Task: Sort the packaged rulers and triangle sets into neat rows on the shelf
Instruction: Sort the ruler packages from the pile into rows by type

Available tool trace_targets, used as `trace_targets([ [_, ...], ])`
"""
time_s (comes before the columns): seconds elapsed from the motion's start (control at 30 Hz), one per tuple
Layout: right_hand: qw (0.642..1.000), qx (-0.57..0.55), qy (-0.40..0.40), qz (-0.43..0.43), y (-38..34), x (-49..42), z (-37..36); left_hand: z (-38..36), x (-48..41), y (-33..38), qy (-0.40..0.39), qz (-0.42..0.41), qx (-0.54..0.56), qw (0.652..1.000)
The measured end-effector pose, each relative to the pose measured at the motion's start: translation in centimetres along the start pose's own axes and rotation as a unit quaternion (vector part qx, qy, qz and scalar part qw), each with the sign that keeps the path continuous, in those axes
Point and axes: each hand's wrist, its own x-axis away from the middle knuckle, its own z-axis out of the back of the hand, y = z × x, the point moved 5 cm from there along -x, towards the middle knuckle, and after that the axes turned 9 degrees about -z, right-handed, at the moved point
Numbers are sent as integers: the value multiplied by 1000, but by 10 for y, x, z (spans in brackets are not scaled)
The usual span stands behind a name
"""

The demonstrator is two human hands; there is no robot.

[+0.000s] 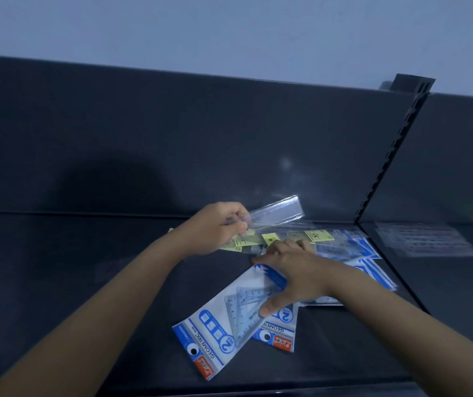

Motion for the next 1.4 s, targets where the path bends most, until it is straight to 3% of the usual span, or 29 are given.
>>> trace_targets([
  [0.2,995,-77,-14,-54,-7,7,1,-1,-7,-9,-10,-32,28,999],
  [0.4,962,-141,-45,-228,-7,9,3,-10,-20,-10,-49,-50,17,997],
  [0.53,938,-188,-78,-281,-8,7,2,-17,-25,-8,-68,-65,8,996],
  [0.67,930,-265,-52,-250,-6,13,4,-19,-29,0,-78,-68,5,995],
  [0.73,910,-357,-28,-208,0,24,5,-19,-32,6,-76,-66,15,995],
  [0.83,839,-519,13,-161,19,48,8,-23,-37,22,-80,-70,19,994],
  [1.03,729,-663,59,-161,91,116,-6,-66,-55,65,-91,-78,-13,993],
  [1.4,708,-674,128,-168,263,254,-39,-237,-117,129,-88,-48,-50,994],
])
